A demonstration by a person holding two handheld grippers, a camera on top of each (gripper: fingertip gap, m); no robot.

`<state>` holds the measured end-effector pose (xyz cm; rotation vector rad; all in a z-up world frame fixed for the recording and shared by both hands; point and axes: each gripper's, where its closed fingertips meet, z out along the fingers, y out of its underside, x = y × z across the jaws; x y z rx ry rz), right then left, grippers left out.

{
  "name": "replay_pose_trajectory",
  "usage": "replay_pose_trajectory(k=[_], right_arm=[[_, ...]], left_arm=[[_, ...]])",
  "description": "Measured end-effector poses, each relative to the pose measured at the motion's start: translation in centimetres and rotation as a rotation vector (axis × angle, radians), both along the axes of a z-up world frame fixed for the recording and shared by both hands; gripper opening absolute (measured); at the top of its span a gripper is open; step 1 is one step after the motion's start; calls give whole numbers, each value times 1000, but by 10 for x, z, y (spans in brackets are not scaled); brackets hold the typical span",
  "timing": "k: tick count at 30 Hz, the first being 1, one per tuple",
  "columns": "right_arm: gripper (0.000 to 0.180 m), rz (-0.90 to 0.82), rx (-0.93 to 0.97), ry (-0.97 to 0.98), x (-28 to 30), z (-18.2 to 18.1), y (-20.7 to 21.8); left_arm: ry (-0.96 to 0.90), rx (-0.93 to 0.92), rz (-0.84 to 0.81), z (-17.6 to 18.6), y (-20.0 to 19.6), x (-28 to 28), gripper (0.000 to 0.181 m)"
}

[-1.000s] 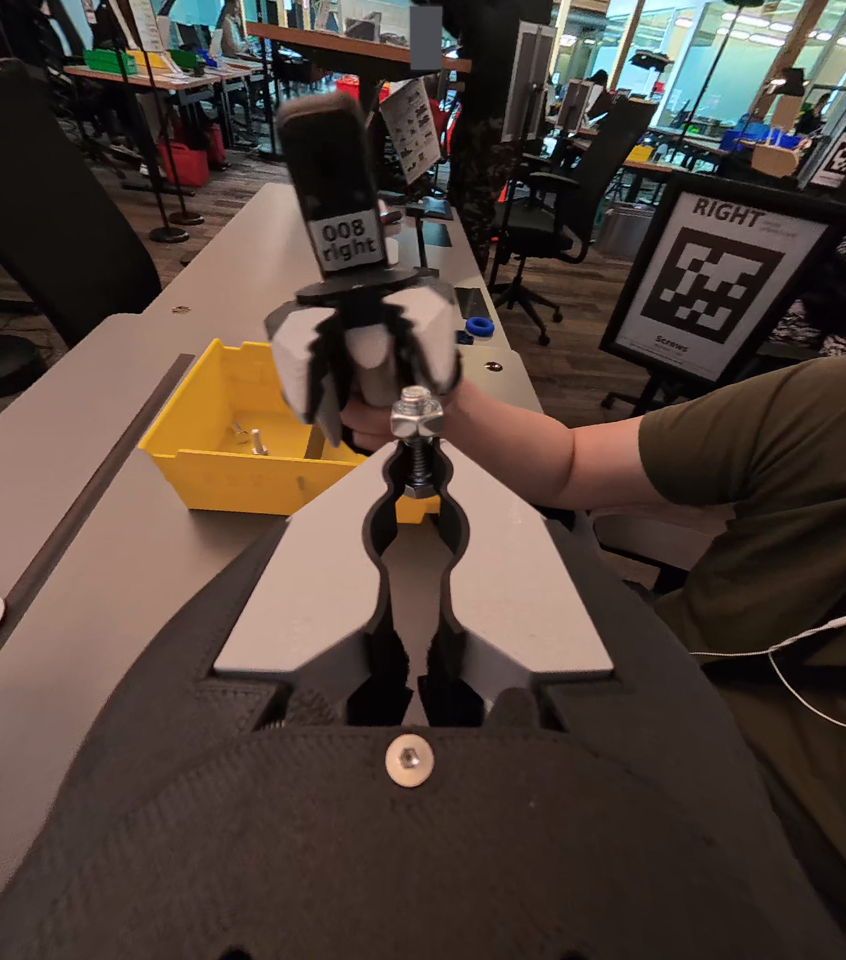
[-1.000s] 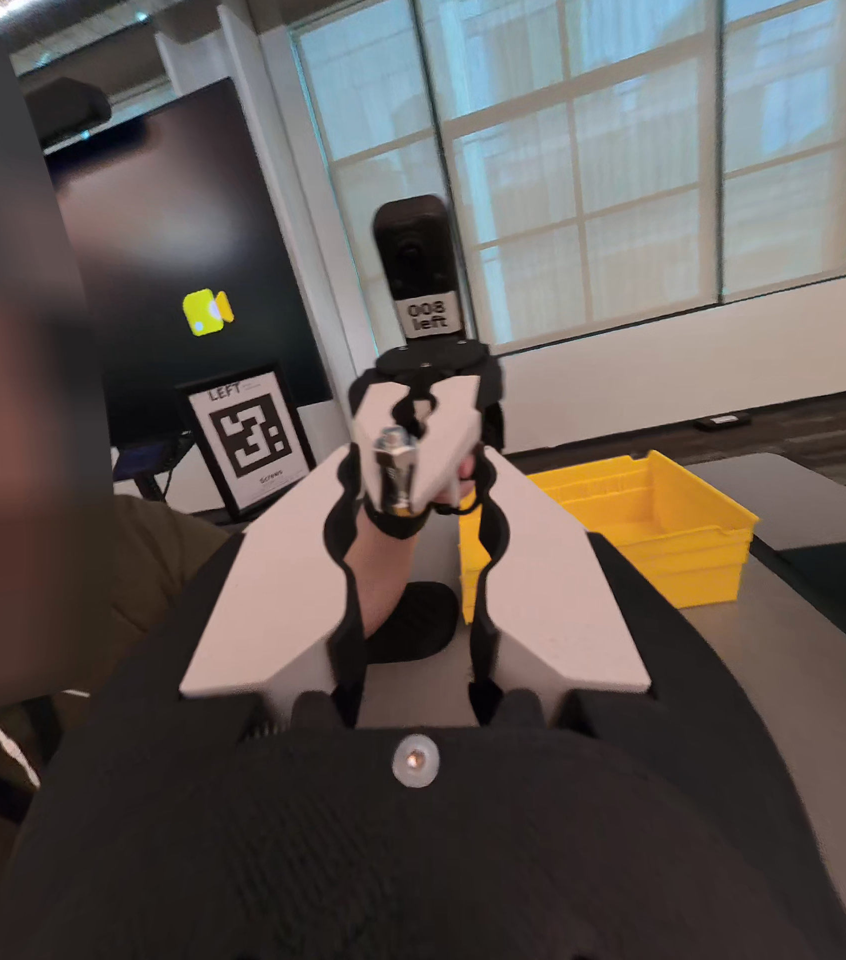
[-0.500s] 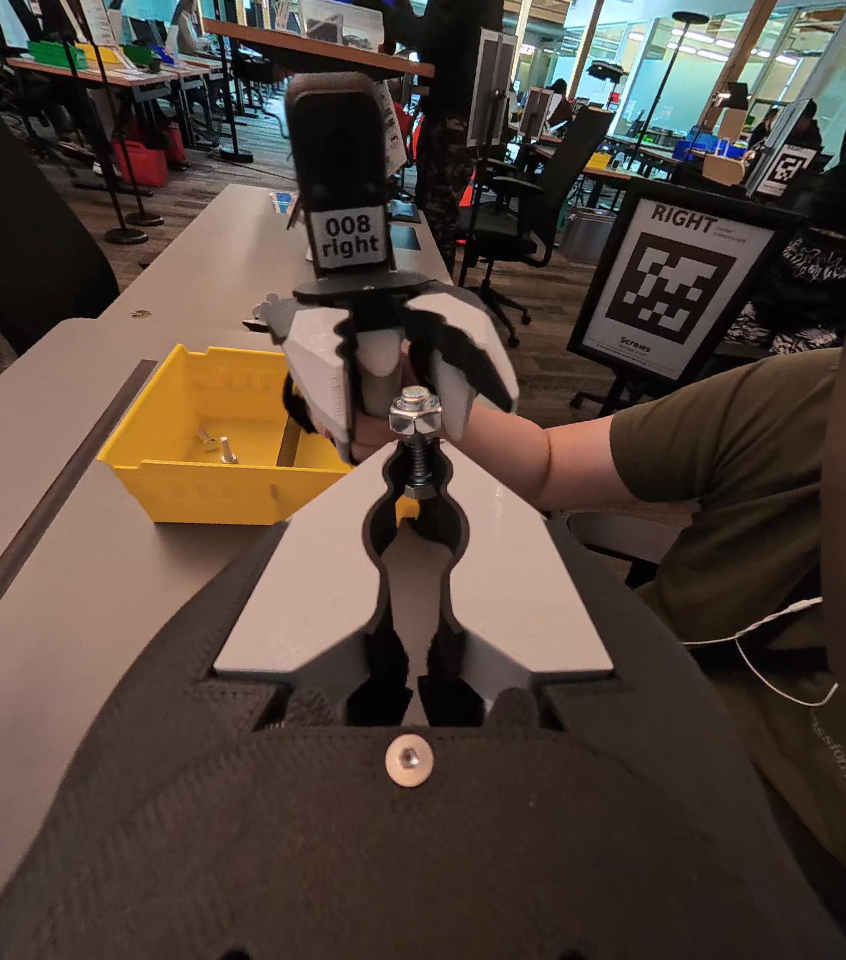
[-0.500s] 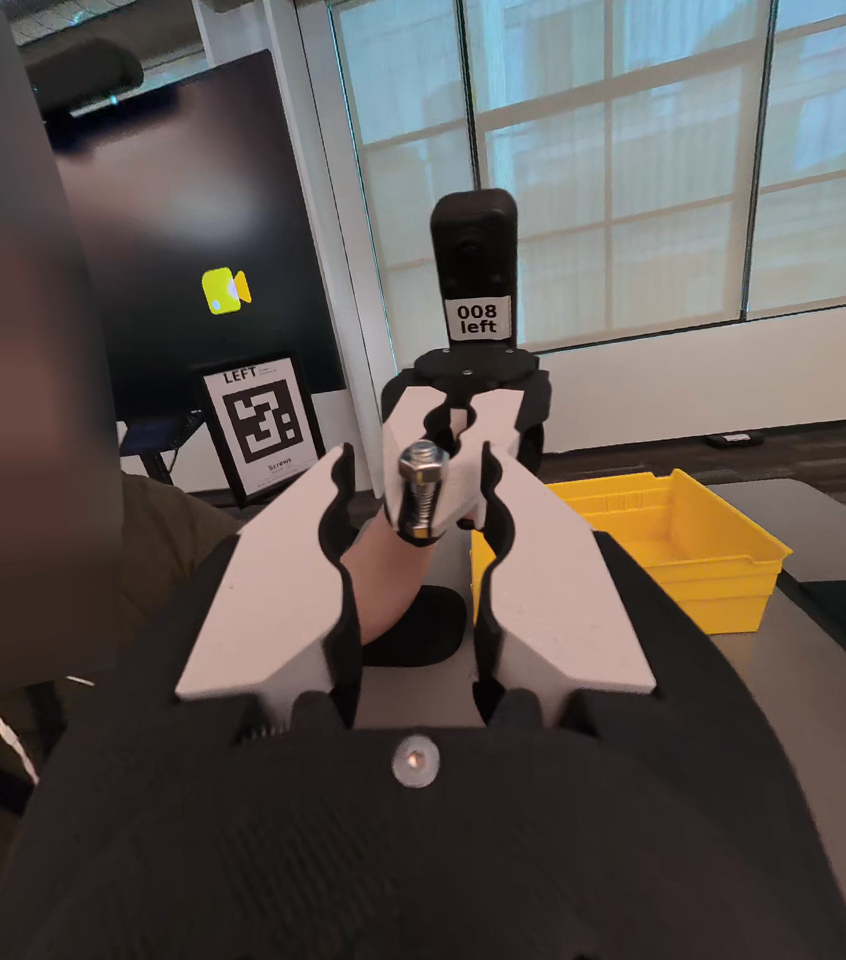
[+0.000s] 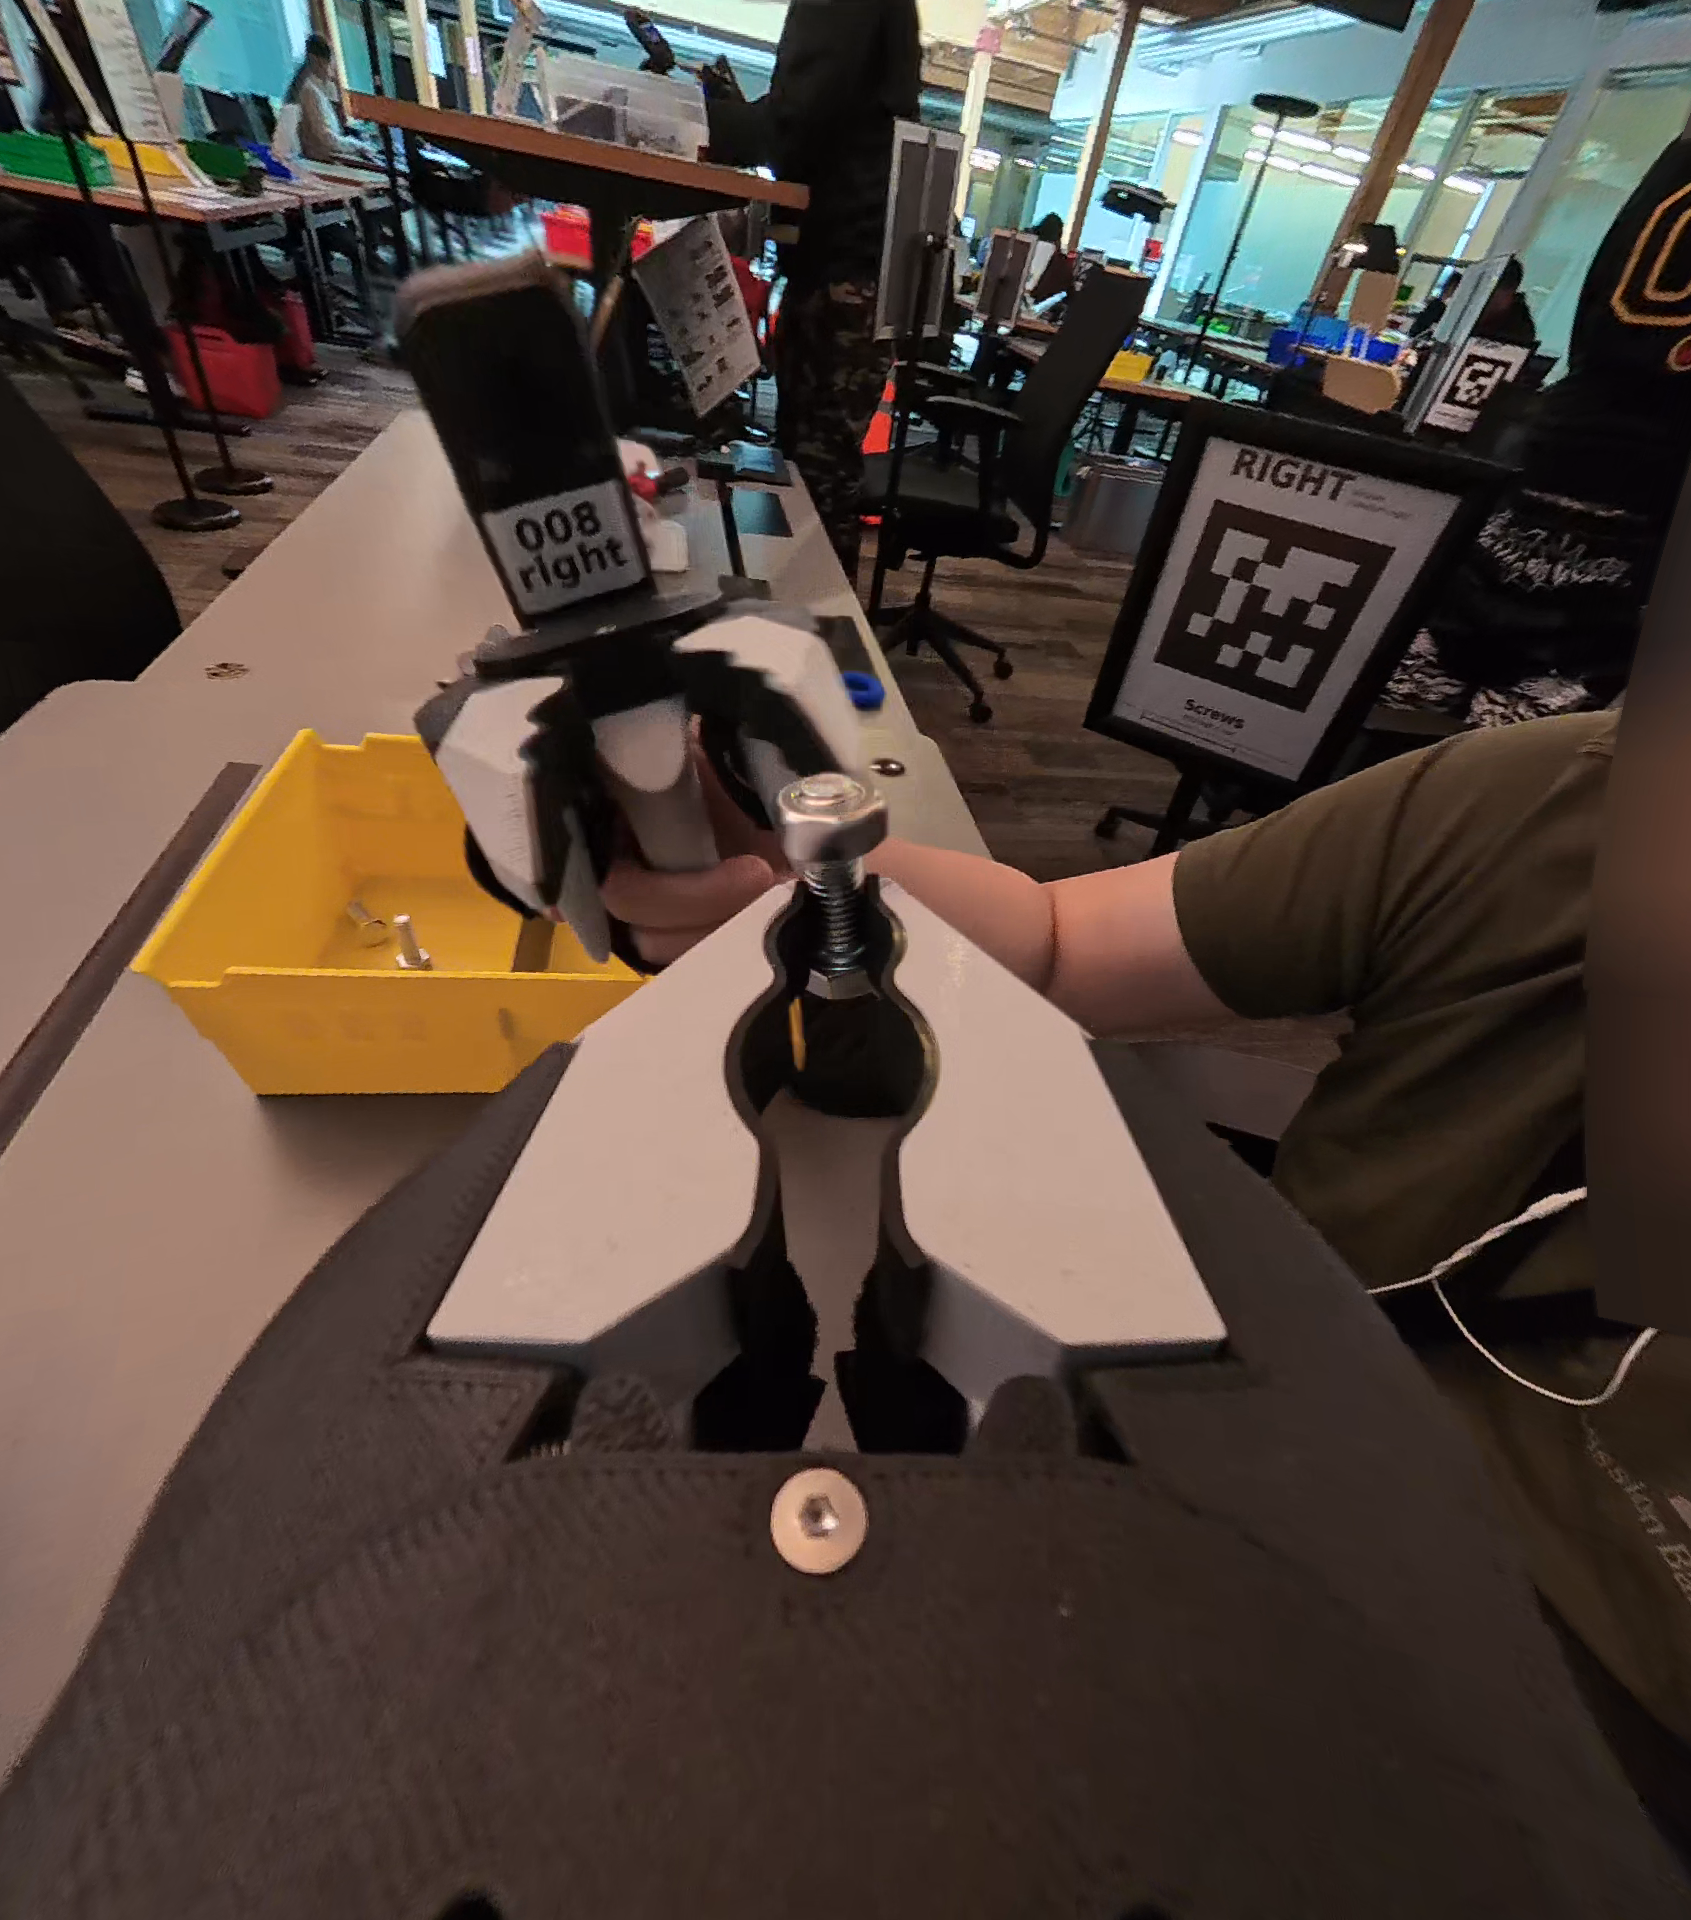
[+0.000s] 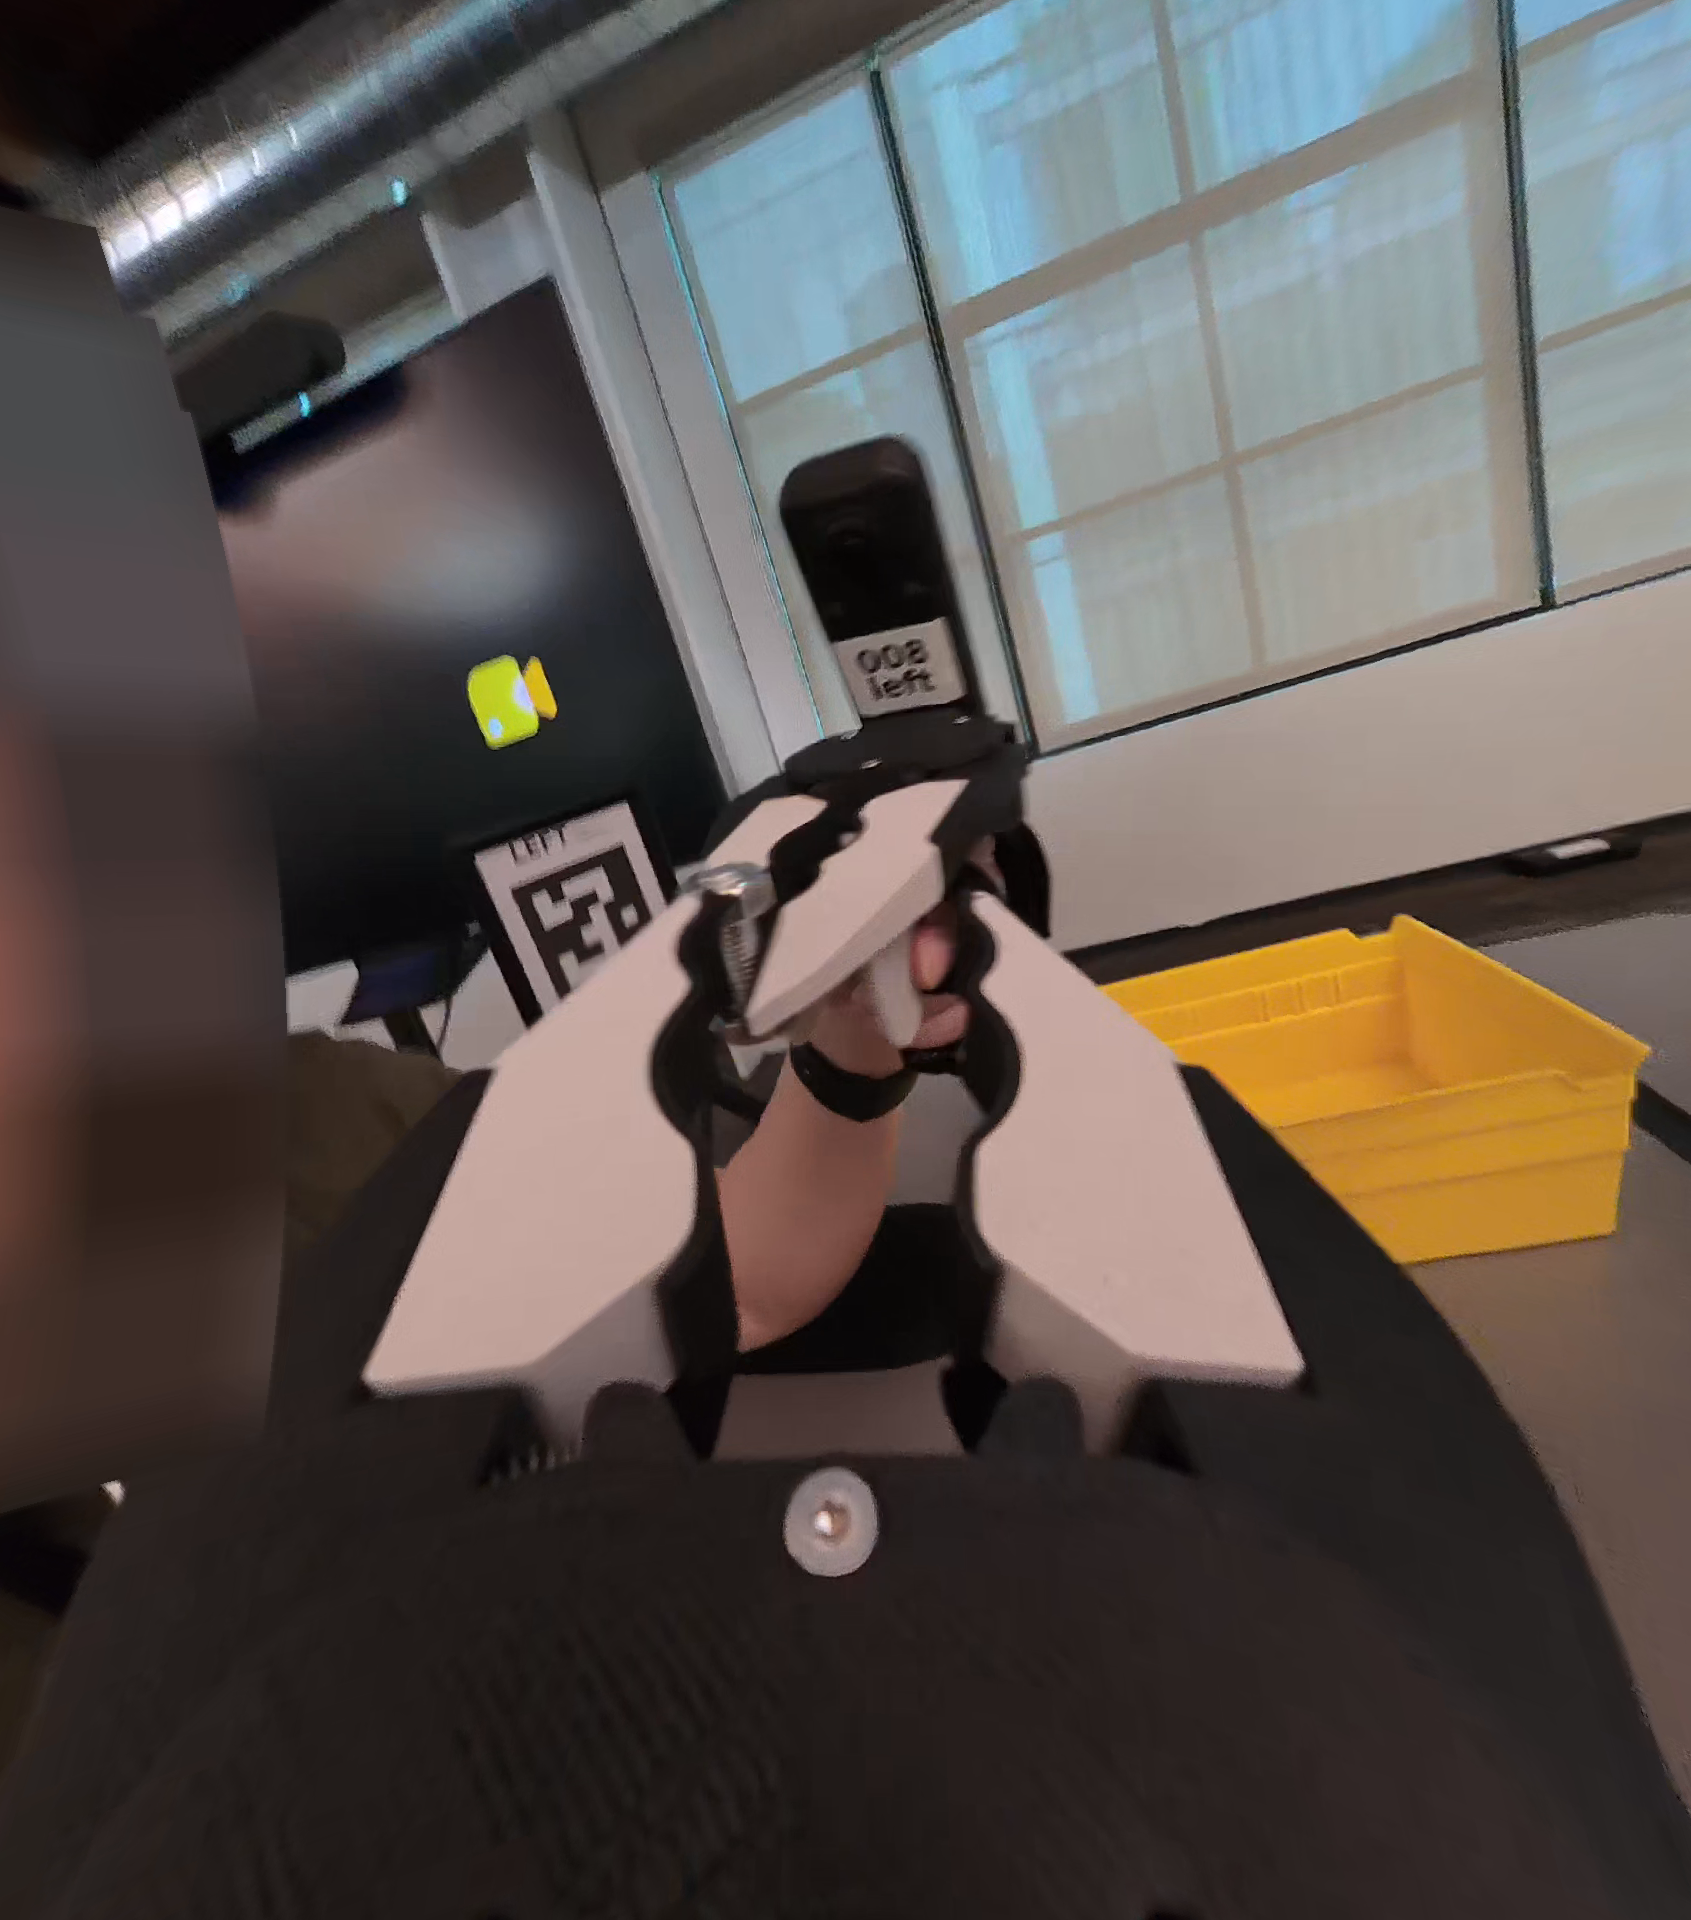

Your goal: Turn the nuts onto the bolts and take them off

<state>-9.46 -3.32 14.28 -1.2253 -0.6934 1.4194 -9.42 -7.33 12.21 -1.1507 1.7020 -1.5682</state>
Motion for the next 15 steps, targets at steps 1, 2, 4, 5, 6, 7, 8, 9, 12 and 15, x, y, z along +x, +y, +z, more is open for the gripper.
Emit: replay_pose_trajectory(k=[1, 2, 4, 5, 6, 7, 8, 9, 12, 15], right_arm=[[37, -9, -28, 32, 7, 2, 5], [38, 4, -20, 52, 8, 6, 2], [41, 32, 26, 13, -1, 10, -12], [43, 34, 57, -13, -8, 11, -18], [45, 34, 76, -34, -14, 11, -22], [45, 34, 80, -48, -18, 10, -24], [45, 26, 71, -52, -20, 8, -21], [42, 10, 52, -47, -18, 5, -15], [45, 48, -25, 14, -2, 2, -5], [42, 49, -8, 33, 1, 8, -9]], left_arm=[[-7, 1, -4, 1, 0, -1, 7], [-7, -7, -24, 2, -3, -3, 7], [-14, -15, -18, 4, -2, -3, 7], [-12, -5, -12, 3, -2, -2, 7], [-7, 2, -11, 1, -2, -1, 7], [-6, 0, -13, 1, -2, 0, 7], [-9, -6, -18, 1, -3, 0, 7], [-13, -15, -30, 2, -5, 0, 7], [-22, -14, -2, 3, -2, 2, 7], [-38, -41, -37, 9, -6, -2, 7]])
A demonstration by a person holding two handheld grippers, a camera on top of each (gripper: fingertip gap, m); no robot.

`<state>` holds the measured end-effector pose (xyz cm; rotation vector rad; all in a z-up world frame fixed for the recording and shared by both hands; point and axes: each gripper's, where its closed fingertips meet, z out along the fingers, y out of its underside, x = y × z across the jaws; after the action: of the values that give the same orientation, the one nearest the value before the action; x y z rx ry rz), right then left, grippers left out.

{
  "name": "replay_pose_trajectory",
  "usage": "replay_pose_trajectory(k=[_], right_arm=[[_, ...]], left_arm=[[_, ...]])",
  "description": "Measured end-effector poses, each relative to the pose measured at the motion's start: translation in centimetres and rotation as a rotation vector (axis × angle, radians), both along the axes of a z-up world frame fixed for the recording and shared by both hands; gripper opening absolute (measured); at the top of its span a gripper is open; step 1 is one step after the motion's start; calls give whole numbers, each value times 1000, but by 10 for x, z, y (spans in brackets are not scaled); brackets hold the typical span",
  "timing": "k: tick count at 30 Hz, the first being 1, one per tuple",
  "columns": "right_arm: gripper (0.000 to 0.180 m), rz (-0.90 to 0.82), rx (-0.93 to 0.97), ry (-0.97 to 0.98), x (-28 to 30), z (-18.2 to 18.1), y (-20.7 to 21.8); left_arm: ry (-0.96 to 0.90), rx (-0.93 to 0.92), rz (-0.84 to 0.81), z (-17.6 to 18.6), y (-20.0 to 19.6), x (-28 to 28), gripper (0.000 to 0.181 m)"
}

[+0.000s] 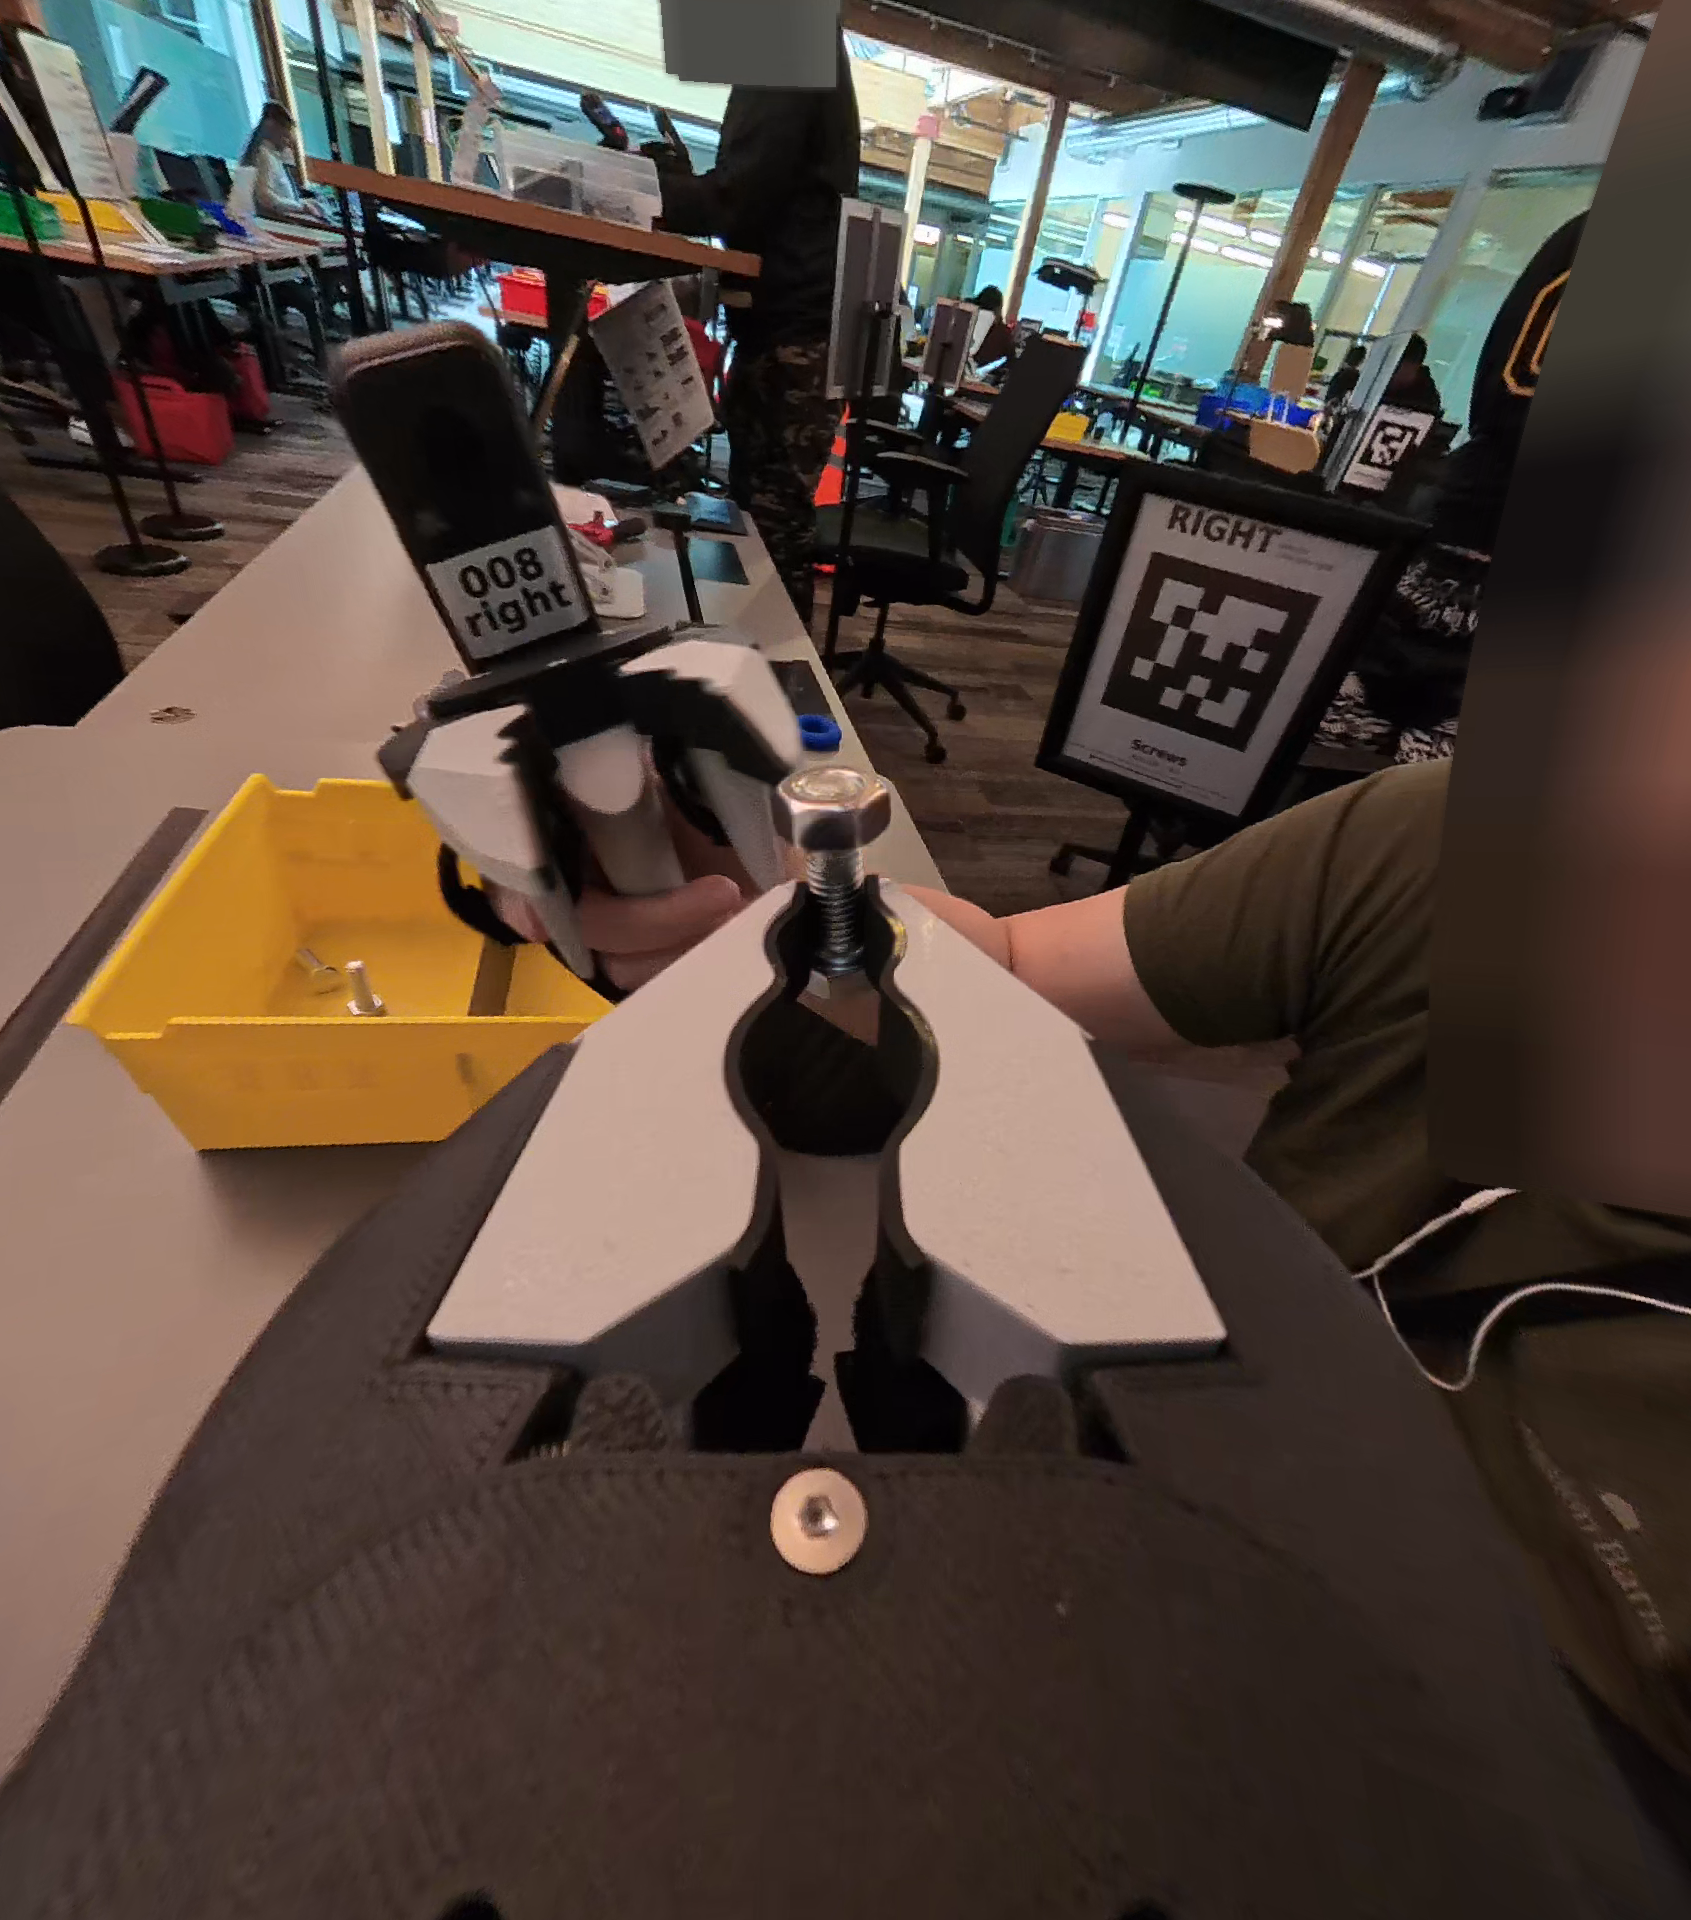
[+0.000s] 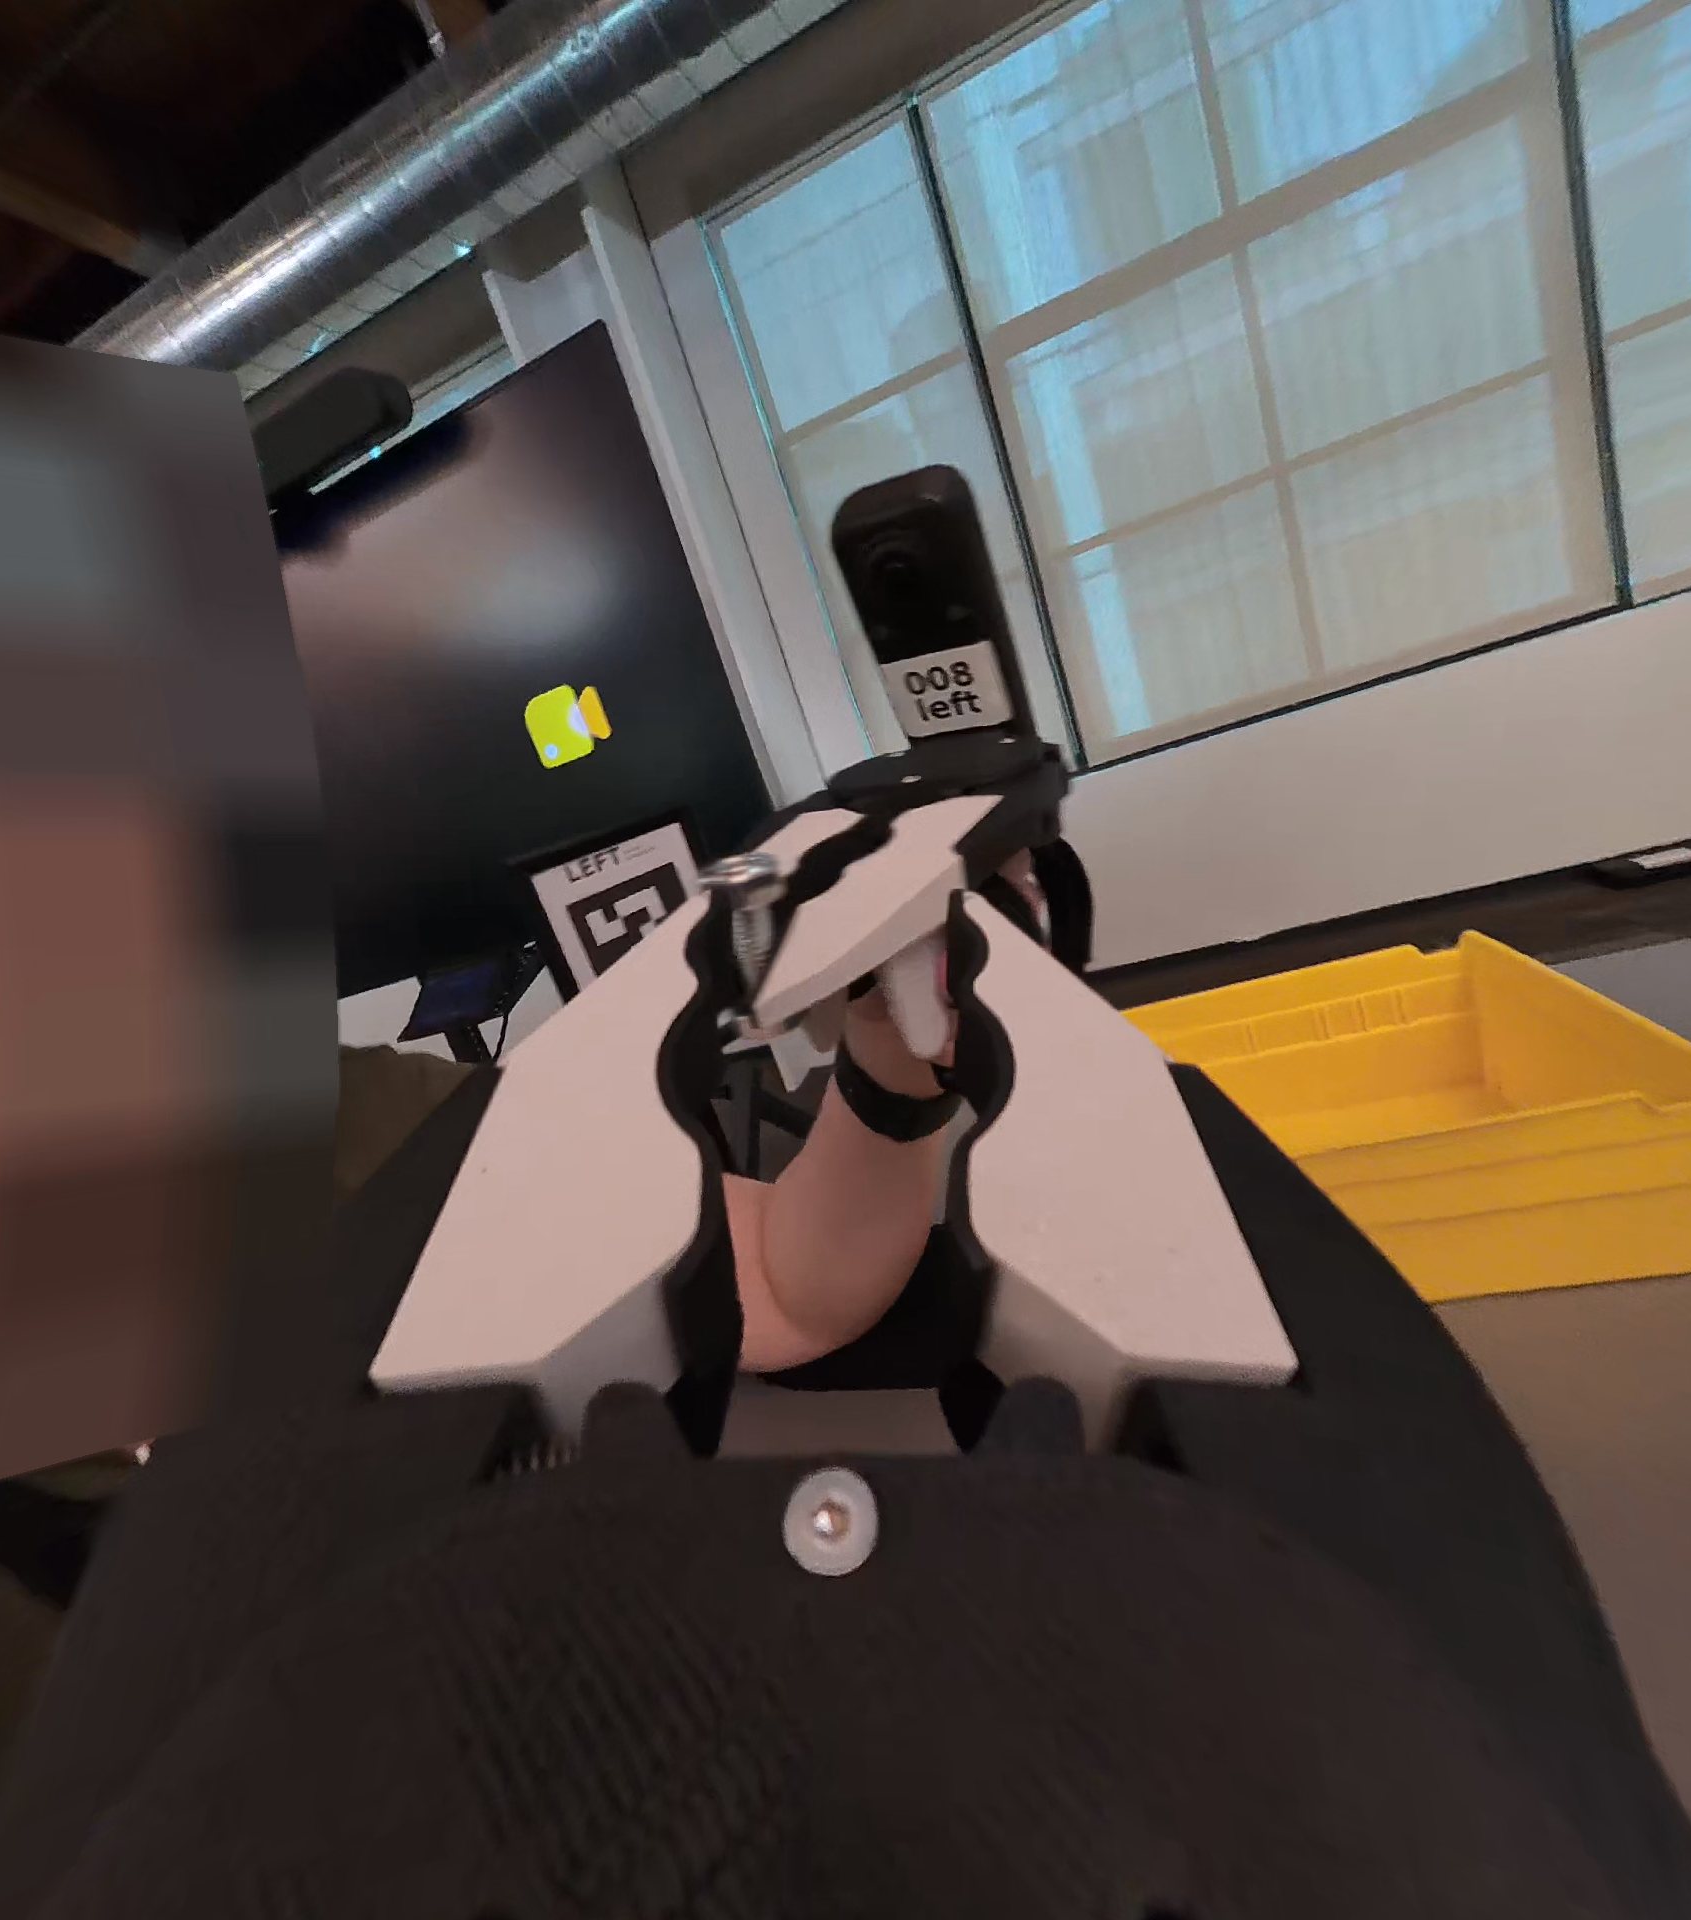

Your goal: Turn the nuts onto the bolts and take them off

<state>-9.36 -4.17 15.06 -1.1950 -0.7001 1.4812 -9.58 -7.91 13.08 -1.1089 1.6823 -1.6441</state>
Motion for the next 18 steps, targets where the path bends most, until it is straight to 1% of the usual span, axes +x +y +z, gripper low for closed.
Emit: replay_pose_trajectory(k=[3, 5, 6, 8, 10, 11, 14, 16, 18], right_arm=[[42, 41, 54, -34, -16, 4, -18], [41, 5, 64, -58, -20, 2, -15], [46, 5, 63, -58, -18, 1, -14], [45, 29, 31, -28, -8, 1, -10], [44, 14, 21, 0, 2, 5, -7], [44, 16, 37, 2, 3, 8, -11], [43, 33, 98, -31, -6, 15, -27], [43, -7, 121, -53, -10, 15, -25], [42, -22, 98, -47, -6, 12, -18]], left_arm=[[6, 24, 19, -3, 0, 3, 7], [3, 28, 5, -3, -5, 5, 7], [-1, 23, -13, -2, -9, 4, 7], [-6, 27, 0, -1, -9, 5, 7], [-26, 21, -7, 3, -9, 2, 7], [-28, 9, -21, 5, -10, 0, 7], [-32, 25, 6, 5, -7, 3, 7], [-26, 37, 0, 2, -9, 5, 7], [-17, 35, -19, 0, -13, 7, 7]])
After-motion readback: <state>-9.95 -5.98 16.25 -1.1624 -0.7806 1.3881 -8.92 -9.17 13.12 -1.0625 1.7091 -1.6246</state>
